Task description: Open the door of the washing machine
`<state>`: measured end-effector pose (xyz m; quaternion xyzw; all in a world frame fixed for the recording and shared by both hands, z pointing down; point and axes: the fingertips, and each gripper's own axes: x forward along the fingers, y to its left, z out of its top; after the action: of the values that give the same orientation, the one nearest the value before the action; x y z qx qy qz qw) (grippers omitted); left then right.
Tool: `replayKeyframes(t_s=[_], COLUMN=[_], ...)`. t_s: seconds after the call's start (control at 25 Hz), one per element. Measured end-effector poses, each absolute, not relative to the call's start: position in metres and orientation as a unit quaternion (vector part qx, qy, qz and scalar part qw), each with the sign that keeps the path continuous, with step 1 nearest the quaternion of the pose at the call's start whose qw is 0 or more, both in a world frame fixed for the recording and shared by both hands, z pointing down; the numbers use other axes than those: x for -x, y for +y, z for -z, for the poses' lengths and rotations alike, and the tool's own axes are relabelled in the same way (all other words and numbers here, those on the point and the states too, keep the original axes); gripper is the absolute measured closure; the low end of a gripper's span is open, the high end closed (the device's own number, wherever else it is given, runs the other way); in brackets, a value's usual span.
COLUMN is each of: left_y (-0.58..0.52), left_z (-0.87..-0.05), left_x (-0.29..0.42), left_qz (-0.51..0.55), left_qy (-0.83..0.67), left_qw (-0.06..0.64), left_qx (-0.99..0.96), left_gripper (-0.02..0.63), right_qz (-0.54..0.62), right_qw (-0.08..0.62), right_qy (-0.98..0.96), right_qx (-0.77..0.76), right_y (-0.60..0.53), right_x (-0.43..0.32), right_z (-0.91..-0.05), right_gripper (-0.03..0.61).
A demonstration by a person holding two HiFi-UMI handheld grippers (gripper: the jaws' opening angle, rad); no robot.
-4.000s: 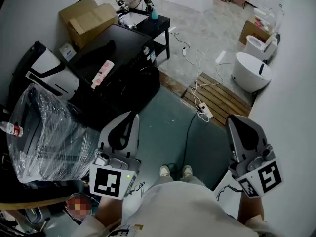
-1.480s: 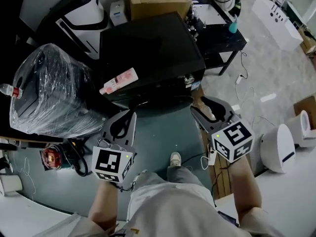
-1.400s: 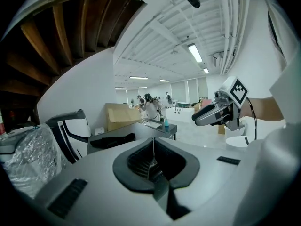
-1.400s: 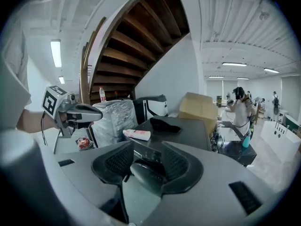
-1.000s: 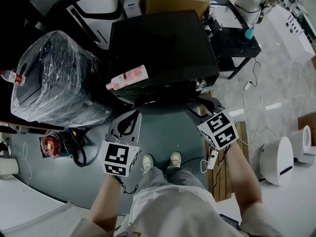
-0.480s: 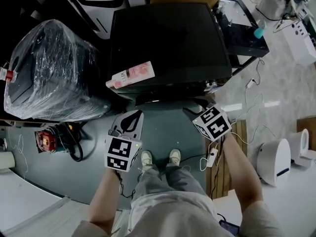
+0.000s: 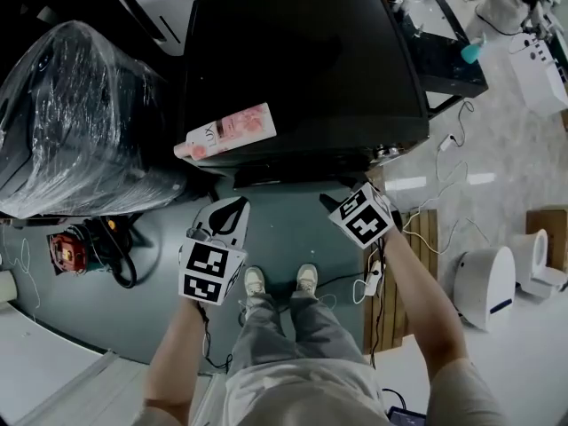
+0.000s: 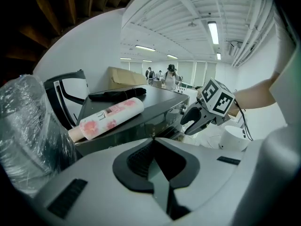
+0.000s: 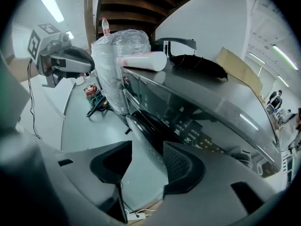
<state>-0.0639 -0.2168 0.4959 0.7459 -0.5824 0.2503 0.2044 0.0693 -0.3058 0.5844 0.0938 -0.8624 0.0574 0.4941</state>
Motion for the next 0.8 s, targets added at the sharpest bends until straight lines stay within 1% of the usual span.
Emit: replayKeyframes(t_s=[0.28,0.68,0.8], left_y=[-0.214,-0.212,-0.209], left_z=[-0.548,-0.587,-0.592], left_x=[0.072,0.082,0.081], left_qz=[-0.262,-0.263,-0.263], left_qy=[-0.57,-0.561,-0.559], left_qw=[0.239,0.271,0.274], left_qx=[-0.741,-0.737,-0.737], left_gripper=[0.591,0.591,0.591], right_qz=[-0.048,-0.041,-0.034], right_qw=[0.521,0.548,0.554], right_qy=[-0.848,-0.83,-0.826], right_qx=[-0.088,-0.091,-0.094], right_y=[-0.322,-0.337,-0.34], right_x=[-0.063,-0.058,-0.058], right_z=[-0.629,-0.675,-0.677], right_gripper=[0.347,0.348,0.376])
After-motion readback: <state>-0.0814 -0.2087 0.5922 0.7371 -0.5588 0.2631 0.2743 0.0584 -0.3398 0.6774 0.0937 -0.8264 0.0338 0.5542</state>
